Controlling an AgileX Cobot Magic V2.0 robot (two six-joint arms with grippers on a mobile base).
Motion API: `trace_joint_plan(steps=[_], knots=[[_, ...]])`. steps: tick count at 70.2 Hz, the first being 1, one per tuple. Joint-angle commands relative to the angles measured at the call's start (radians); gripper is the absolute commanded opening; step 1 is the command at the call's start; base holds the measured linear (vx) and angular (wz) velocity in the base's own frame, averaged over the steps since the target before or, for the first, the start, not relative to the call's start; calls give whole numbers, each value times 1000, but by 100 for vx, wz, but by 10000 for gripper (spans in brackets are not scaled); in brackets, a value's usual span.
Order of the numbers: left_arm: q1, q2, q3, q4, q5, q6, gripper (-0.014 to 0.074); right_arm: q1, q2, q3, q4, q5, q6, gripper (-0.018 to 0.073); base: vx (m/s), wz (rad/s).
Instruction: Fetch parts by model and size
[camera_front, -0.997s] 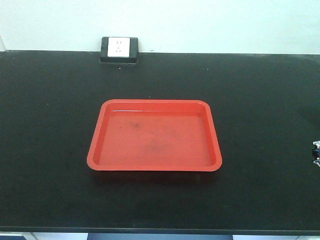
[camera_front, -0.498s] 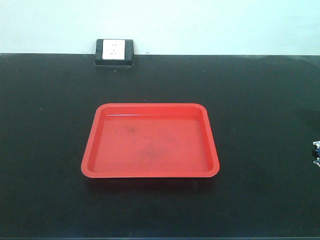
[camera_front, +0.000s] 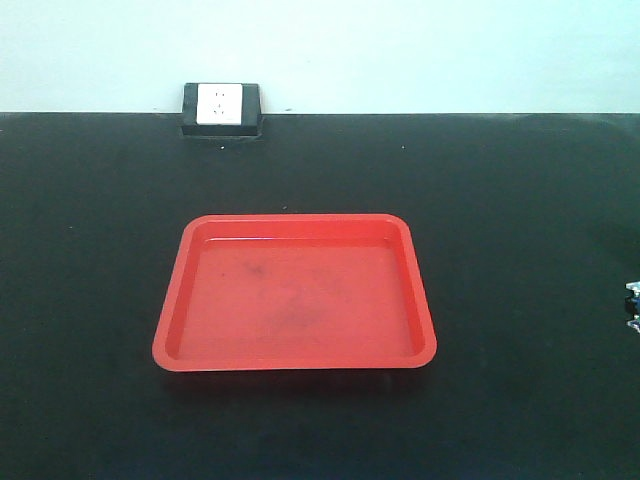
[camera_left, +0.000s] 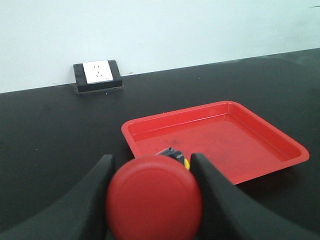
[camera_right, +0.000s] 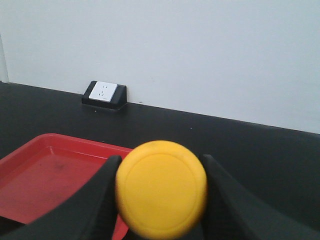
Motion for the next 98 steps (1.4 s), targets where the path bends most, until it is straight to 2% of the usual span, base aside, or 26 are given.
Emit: trace_joint_plan(steps=[1,78,85,91,98], knots=[[-3,14,-27,4,-80,-4,-7,-1,9,-26,-6,-80,-7,-10,1,2],[-3,14,-27,4,-80,-5,-7,-1,13,-26,-6,-80,-7,-10,0,0],[-3,14,-27,3,-110,-5,-7,-1,13,-26,-6,-80,-7,-10,0,0],[-3,14,-27,-32,-120,-26,-7,-1,13,-26,-6,-80,-7,-10,0,0],[-3,28,-33,-30,-120,-24,-7,-1,13,-26,-6,-80,-7,-10,0,0]])
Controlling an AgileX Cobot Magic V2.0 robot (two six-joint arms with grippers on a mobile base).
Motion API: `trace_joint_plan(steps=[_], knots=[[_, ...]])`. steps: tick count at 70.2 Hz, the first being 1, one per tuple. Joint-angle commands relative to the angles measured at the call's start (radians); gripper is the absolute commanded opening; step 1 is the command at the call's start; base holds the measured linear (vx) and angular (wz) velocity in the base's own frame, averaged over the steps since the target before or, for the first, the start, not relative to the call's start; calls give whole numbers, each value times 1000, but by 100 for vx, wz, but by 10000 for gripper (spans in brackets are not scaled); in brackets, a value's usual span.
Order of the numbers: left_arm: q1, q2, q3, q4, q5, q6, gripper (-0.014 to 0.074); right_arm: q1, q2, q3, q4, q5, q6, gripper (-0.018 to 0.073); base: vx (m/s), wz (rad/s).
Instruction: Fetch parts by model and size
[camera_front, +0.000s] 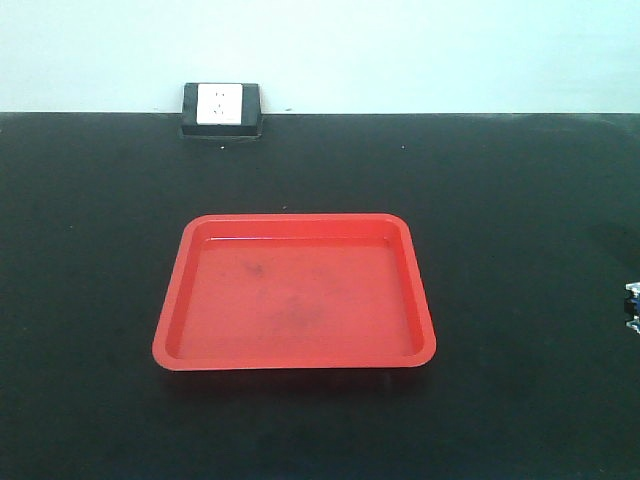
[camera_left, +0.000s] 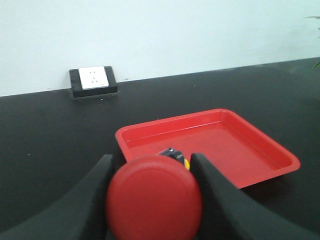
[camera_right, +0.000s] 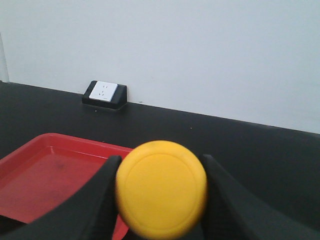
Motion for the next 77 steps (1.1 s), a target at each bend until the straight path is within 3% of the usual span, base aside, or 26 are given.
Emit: trace_joint_plan(steps=[1,13,46,77], knots=[[-3,32,-37,-6,-86,-12,-7,-1,13,-26,-6,-80,-7,-10,0,0],[-3,195,-126,-6,-76,-12,-7,-1,13,-26,-6,-80,-7,-10,0,0],[-3,882,-496,-7,-66,-11,-7,-1,13,-26,-6,-80,-7,-10,0,0],[-3,1325,-743,-8,-19,-11,-3,-1,13,-26,-6,-80,-7,-10,0,0]])
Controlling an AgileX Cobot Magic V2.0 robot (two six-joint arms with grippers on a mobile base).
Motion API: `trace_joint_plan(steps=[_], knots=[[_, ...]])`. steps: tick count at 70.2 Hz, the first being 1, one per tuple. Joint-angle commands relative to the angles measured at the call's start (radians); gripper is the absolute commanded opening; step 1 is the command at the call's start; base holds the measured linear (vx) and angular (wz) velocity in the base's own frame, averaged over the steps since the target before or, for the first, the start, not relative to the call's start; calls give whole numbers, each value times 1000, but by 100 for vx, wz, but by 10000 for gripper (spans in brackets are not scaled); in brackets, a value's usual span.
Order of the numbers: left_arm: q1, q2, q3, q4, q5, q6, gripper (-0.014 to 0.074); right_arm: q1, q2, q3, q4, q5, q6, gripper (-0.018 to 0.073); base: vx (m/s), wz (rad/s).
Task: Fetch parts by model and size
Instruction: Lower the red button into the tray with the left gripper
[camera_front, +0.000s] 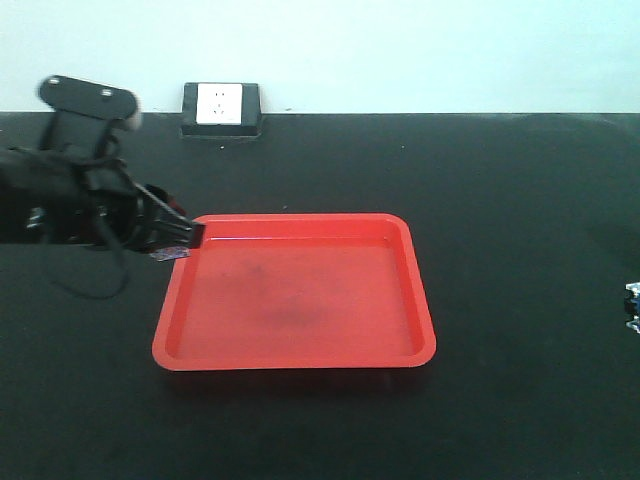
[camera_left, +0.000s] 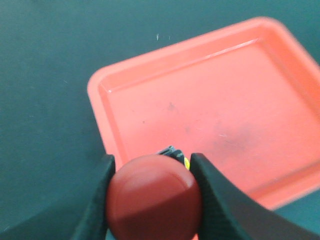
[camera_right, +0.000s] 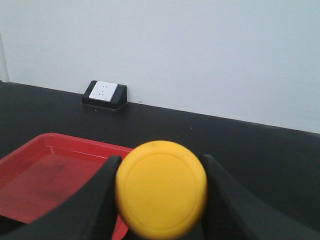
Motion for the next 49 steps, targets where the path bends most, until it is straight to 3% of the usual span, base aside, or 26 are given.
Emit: trace_joint_plan(steps=[1,23,49], knots=[[-3,54,-76,-2,-40,-9,-3,-1,13,-26,-6,-80,-7,-10,0,0],[-3,259,-170,-2,-17,-12,11,-1,13,-26,-6,-80,-7,-10,0,0],[-3,393,-174,-1,-63,-18,74,-1,13,-26,-6,-80,-7,-10,0,0]])
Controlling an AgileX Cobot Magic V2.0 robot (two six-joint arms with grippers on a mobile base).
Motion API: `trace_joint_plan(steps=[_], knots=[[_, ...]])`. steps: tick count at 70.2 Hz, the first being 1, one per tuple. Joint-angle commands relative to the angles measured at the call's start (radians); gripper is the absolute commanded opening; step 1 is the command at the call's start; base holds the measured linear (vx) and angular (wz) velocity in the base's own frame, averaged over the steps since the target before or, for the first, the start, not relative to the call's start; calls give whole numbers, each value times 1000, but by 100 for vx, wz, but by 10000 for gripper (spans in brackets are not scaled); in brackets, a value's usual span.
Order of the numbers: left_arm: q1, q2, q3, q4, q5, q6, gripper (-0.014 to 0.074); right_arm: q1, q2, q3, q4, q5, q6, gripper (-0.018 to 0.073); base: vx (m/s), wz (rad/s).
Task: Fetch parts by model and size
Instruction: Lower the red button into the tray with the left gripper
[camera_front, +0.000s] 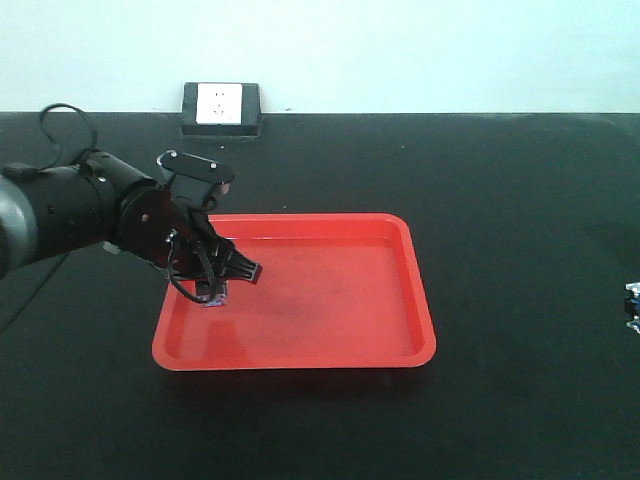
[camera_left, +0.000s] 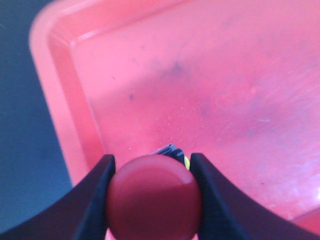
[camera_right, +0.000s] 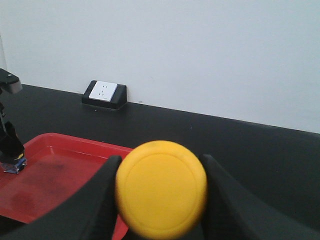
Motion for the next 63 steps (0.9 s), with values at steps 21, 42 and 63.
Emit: trace_joint_plan(steps=[21,42,63], knots=[[-3,22,-31,0,-103,-21,188,-1,13,-26,-6,-80,-7,-10,0,0],[-3,38,-32,0,-79,-22,419,-1,13,-26,-6,-80,-7,-10,0,0],[-4,-71,-32,0,-58,-21,505,-1,13,-26,-6,-80,-7,-10,0,0]])
